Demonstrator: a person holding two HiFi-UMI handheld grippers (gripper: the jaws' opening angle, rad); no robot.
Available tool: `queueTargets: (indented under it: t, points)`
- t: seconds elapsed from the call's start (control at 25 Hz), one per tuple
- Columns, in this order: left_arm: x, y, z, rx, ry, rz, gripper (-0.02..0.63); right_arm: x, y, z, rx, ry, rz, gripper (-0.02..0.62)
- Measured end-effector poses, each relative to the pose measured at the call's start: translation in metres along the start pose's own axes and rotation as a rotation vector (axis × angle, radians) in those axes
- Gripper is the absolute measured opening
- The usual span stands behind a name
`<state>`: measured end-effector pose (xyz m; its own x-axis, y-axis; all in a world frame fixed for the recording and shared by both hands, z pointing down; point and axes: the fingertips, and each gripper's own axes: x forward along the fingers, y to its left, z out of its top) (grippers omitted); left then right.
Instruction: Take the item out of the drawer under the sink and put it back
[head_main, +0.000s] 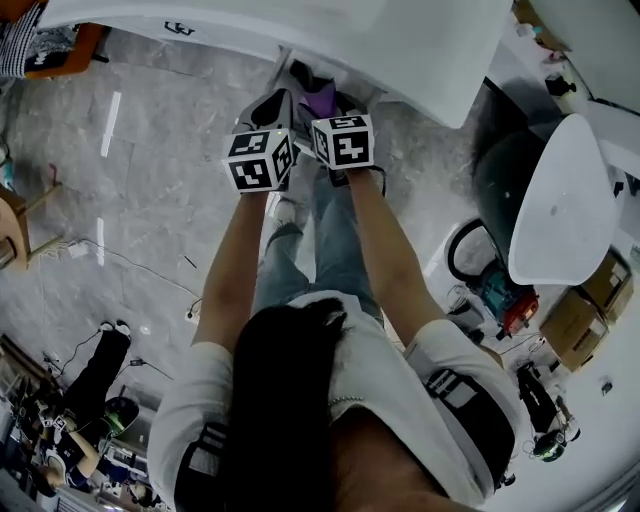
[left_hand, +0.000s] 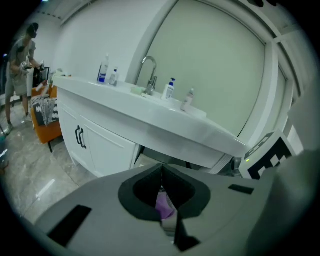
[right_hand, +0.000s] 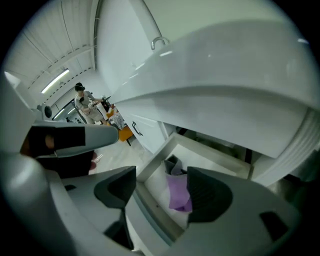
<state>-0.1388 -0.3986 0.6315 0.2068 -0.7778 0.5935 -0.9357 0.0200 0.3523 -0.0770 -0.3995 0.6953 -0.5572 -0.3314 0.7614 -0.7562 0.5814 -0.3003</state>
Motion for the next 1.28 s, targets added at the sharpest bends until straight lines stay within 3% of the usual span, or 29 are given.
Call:
queueTargets:
  t: [0.32, 0.44, 0.56, 0.92, 1.04, 1.28]
  points:
    - [0.03, 0.025, -0.009, -0.056, 0.003, 0.03, 0.005, 0.054, -0.022, -0.02, -0.024, 0.103, -0.016, 0.31]
    - [0.039, 0.027, -0.013, -0.028, 0.02, 0.035, 0.004, 0.066, -0.03, -0.035, -0.023, 0.147, -0.034, 0.31]
    - [0.044, 0.028, -0.013, -0.001, 0.021, 0.046, 0.003, 0.079, -0.037, -0.045, -0.077, 0.182, -0.063, 0.31]
    - [0.051, 0.036, -0.019, -0.058, 0.012, 0.058, 0.005, 0.108, -0.054, -0.065, -0.16, 0.305, -0.166, 0.308]
    - [0.05, 0.038, -0.02, -0.073, 0.01, 0.055, 0.005, 0.109, -0.059, -0.07, -0.186, 0.312, -0.219, 0.198]
    - [0.047, 0.044, -0.022, -0.081, 0.021, 0.054, 0.005, 0.108, -0.06, -0.069, -0.16, 0.294, -0.211, 0.141]
